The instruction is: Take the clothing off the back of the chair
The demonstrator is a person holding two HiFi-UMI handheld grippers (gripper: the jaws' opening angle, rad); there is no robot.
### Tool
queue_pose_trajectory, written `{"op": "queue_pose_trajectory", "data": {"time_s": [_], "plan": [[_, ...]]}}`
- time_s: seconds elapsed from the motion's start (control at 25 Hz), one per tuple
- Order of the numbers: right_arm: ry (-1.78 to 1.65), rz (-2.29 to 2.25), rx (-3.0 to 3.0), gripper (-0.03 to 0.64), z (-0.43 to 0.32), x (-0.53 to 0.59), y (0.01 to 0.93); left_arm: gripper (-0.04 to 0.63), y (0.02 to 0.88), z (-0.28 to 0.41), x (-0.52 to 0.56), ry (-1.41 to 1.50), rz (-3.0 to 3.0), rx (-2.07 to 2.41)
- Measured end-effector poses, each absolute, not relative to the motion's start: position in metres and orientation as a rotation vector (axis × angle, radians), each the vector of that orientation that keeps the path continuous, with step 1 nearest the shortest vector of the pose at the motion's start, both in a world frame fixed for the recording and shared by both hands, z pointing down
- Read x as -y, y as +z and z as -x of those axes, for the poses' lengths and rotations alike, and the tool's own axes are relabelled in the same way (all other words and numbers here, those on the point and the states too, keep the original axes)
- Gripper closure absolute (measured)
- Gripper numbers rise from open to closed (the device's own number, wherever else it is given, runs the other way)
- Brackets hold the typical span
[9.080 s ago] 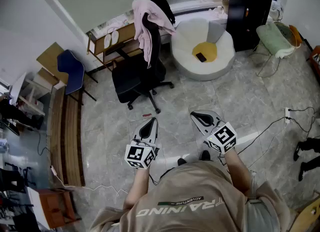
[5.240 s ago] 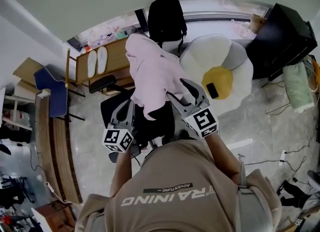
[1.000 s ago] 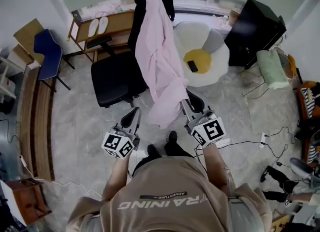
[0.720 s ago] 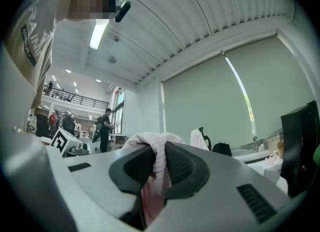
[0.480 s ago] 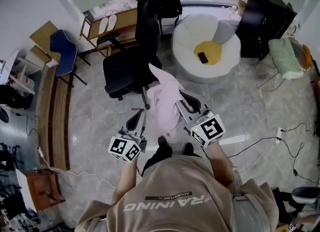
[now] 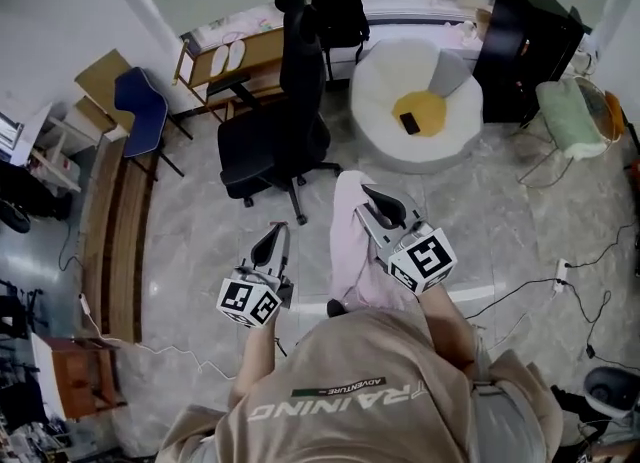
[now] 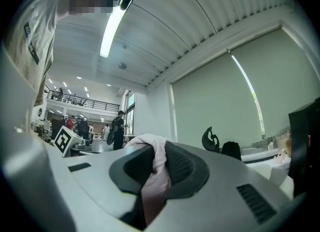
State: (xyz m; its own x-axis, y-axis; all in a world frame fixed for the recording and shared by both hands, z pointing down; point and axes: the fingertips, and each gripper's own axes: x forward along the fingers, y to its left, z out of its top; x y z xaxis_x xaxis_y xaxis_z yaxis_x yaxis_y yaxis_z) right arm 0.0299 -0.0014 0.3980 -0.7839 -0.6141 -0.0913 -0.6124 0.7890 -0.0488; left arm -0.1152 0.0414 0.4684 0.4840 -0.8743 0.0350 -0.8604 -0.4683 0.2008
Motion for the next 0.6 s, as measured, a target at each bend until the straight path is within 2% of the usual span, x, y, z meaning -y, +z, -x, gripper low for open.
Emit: {"op": "queue_pose_trajectory", "data": {"time_s": [0.6], "plan": [[-0.027,1.144,-2.8,0.54,-0.054,-0.009,0.394,0.581,0.45,0.106,-0.041,-0.138,-2.639,1.42]]}}
